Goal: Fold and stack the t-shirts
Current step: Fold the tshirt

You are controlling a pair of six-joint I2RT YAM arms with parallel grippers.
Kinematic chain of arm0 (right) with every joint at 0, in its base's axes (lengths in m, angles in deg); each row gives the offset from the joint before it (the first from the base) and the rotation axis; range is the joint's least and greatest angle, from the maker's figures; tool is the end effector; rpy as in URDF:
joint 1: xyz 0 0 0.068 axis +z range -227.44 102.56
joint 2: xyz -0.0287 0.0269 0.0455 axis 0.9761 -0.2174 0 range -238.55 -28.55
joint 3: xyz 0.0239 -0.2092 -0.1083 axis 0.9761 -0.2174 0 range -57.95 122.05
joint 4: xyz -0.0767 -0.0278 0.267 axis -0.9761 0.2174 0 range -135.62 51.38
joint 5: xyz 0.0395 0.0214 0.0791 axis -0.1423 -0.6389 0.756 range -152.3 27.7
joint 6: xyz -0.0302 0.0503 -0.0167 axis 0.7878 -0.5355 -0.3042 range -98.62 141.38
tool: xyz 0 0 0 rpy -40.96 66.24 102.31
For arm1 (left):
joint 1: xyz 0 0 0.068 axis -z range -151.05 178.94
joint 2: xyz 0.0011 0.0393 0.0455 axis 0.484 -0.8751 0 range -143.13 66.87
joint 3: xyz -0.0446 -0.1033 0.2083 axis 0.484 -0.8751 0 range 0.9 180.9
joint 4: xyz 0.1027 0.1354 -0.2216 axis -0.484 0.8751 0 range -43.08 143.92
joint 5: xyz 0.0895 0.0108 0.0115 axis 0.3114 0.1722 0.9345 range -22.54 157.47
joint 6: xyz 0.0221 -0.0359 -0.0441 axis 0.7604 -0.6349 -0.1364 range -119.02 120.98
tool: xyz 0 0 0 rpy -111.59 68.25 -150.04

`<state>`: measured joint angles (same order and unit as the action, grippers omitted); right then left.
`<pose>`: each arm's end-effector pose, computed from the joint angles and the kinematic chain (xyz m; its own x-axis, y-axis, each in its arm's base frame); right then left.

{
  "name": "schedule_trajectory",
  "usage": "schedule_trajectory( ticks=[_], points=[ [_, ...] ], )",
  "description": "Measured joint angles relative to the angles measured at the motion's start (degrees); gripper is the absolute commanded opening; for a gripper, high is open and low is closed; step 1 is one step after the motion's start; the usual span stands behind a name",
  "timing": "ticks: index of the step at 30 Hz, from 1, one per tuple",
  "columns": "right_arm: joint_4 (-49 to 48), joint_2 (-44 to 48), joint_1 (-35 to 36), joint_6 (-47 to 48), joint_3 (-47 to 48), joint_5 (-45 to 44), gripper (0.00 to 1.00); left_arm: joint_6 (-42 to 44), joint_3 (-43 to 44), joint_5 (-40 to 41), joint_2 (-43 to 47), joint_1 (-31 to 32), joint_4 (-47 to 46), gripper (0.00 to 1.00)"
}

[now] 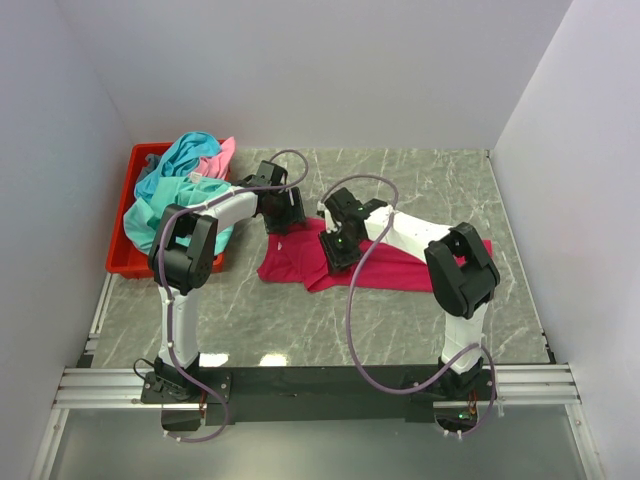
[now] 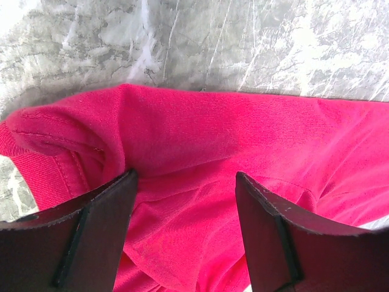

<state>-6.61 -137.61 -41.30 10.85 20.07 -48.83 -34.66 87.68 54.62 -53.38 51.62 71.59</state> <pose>0.3099 0.2394 0.1317 -0.8628 -0.4102 -0.2956 -0.4884 0.8273 0.2776 0.4112 -0.1827 0.1131 -0.9190 -0.2317 -0.3191 -0.0631 0.8851 -0.4610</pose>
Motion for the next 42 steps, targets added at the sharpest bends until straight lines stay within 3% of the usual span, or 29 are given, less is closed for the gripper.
schedule_trajectory(
  ticks=[8, 17, 32, 42],
  points=[
    [1.62, 0.20, 0.00, 1.27, -3.48, 2.23, 0.40, 0.00, 0.02, -0.02, 0.00, -0.02, 0.02, 0.74],
    [2.05, 4.00, -1.70, 0.28, 0.50, 0.74, 0.40, -0.04, 0.92, 0.28, -0.02, 0.02, 1.44, 0.76],
    [-0.81, 4.15, -24.70, -0.61, -3.87, -6.14, 0.42, -1.53, 4.87, 5.31, -0.02, 2.16, 13.46, 0.81],
    [-1.73, 2.16, -27.78, 0.59, -7.85, -8.17, 0.42, -1.57, 7.67, 12.94, 2.10, 5.09, 18.34, 0.87]
  ],
)
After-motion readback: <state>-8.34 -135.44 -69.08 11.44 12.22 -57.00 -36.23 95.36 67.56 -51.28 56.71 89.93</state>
